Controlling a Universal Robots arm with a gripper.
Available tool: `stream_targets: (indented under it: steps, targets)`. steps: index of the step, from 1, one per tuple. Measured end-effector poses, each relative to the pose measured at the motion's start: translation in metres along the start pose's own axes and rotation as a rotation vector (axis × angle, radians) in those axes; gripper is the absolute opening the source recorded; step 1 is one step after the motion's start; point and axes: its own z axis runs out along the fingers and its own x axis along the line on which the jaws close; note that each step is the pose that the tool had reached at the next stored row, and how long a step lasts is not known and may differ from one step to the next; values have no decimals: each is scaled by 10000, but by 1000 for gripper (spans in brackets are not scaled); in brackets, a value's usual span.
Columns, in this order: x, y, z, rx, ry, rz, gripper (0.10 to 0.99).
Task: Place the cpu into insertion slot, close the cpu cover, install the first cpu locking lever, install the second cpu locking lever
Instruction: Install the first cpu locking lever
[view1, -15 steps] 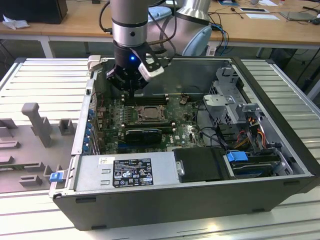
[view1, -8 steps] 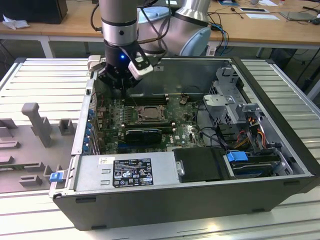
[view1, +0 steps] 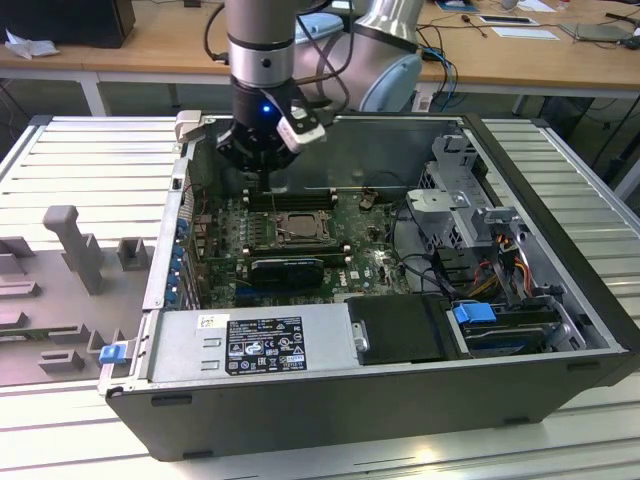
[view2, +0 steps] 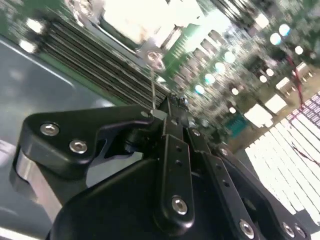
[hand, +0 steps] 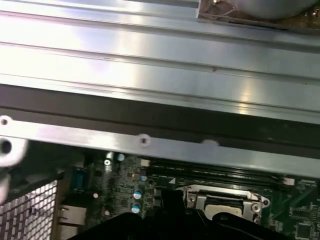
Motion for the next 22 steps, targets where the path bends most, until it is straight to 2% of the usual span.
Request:
stream_targets:
  steps: [2, 4, 6, 8, 10, 13, 18, 20, 22]
  targets:
    - [-96, -12, 18, 13, 2, 12, 106]
    - [-252, -32, 45, 18, 1, 32, 106]
    - [-282, -36, 48, 19, 1, 53, 106]
    - [-295, -39, 55, -104, -27, 406, 106]
    - [-307, -41, 80, -148, -40, 584, 106]
    - [-398, -46, 168, -148, -39, 590, 106]
    - [-437, -25, 196, -155, -40, 590, 106]
    - [-487, -8, 222, -155, -42, 602, 106]
    - [-544, 39, 253, -153, -40, 603, 106]
